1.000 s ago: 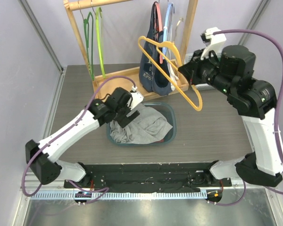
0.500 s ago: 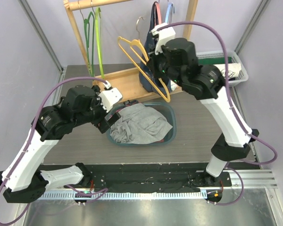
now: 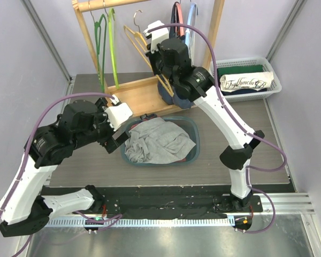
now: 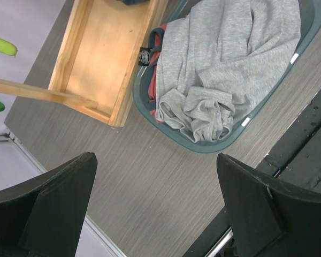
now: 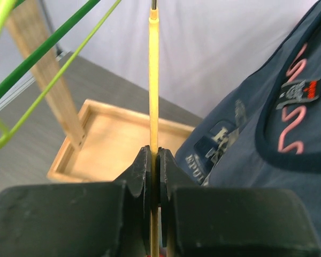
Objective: Remove the tank top from the hanger
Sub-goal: Place the hanger at the clothesline.
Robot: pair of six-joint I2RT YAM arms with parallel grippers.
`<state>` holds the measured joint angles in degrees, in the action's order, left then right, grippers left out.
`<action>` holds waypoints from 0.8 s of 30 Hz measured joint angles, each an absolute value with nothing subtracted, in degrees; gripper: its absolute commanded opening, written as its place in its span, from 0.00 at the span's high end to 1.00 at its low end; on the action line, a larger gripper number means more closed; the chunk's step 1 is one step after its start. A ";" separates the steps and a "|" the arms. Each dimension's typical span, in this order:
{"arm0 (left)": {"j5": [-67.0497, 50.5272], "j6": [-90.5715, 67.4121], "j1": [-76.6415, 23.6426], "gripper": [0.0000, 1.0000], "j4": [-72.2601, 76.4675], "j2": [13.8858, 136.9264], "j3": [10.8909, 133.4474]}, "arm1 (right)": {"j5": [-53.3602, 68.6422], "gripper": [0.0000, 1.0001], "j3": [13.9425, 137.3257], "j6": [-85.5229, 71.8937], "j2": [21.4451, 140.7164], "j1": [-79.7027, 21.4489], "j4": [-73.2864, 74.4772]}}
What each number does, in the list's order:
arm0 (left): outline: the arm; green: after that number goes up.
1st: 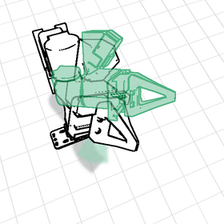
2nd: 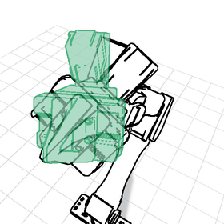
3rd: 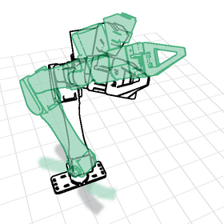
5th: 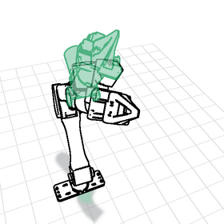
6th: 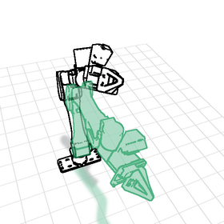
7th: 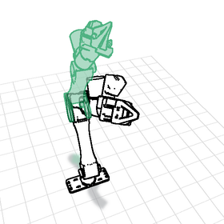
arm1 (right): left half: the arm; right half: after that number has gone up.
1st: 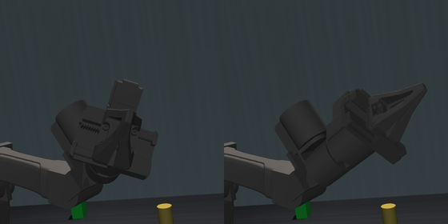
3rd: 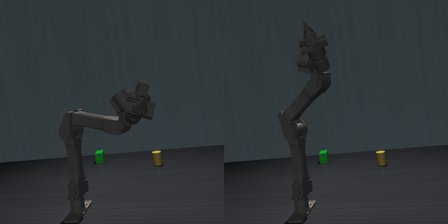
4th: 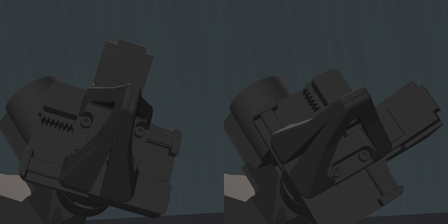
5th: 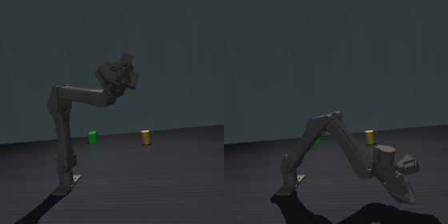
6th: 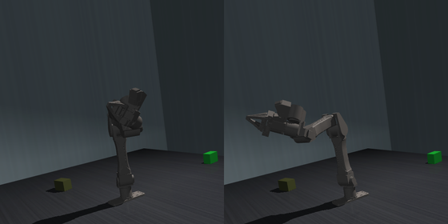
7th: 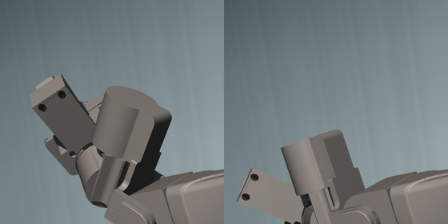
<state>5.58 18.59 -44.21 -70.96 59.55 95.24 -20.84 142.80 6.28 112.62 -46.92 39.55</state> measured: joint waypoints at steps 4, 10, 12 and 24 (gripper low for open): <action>6.00 18.72 -44.21 0.00 -70.57 58.13 94.56 | -20.78 0.99 142.43 7.95 114.39 -45.32 34.04; 6.44 18.92 -44.21 0.00 -70.08 57.36 92.86 | -18.52 0.99 142.50 8.97 117.34 -43.11 28.42; 6.63 19.07 -44.21 0.00 -70.06 57.28 92.07 | -16.67 0.99 142.50 9.04 117.99 -42.52 27.14; 7.57 19.73 -44.18 0.00 -69.47 57.36 90.50 | -8.29 0.99 142.96 10.92 119.74 -41.78 20.27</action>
<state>7.57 19.73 -44.18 -69.47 57.36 90.50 -8.29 142.96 10.92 119.74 -41.78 20.27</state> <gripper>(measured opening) 0.996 0.070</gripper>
